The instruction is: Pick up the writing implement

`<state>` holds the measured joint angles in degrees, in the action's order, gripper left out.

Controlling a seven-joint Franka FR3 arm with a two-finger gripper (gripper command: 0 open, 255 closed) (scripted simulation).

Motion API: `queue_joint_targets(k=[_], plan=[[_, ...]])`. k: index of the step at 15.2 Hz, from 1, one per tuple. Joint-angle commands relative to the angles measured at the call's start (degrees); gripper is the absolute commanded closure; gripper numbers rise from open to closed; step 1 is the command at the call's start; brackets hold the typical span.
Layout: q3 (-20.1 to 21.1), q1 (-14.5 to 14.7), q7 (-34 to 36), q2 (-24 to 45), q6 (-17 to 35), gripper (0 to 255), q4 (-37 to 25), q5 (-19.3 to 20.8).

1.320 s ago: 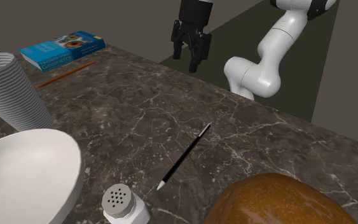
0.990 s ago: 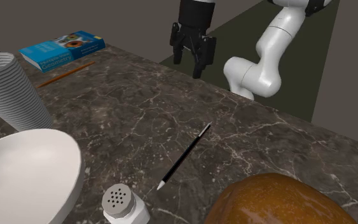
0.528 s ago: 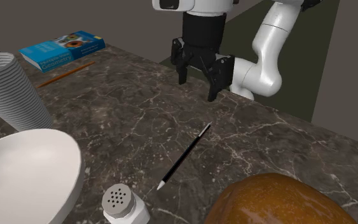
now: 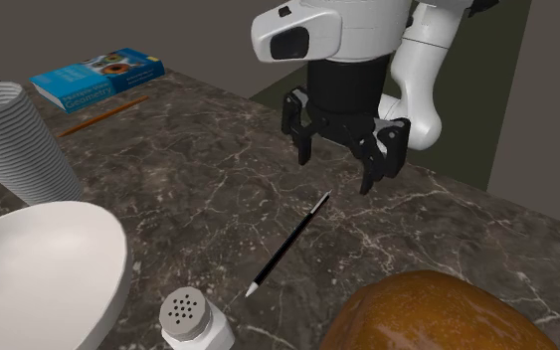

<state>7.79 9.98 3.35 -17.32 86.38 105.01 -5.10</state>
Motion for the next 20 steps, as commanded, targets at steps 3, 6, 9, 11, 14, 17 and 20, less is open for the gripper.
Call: queue_joint_targets(k=[3,6,9,11,14,17,20], plan=[[0.0,0.0,-0.4,-0.7,2.9,0,3.7,-0.1],[0.0,0.1,-0.5,-1.0,4.1,0,5.2,-0.1],[0.0,0.0,-0.5,-0.9,4.0,255,5.0,-0.1],[0.1,0.1,-0.4,-0.7,4.0,255,4.7,-0.1],[0.1,0.1,-0.4,-0.7,4.0,255,4.8,-0.1],[0.0,0.1,-0.4,-0.8,3.4,255,4.2,-0.1],[0.0,0.0,-0.2,-0.2,1.0,255,1.3,0.0]])
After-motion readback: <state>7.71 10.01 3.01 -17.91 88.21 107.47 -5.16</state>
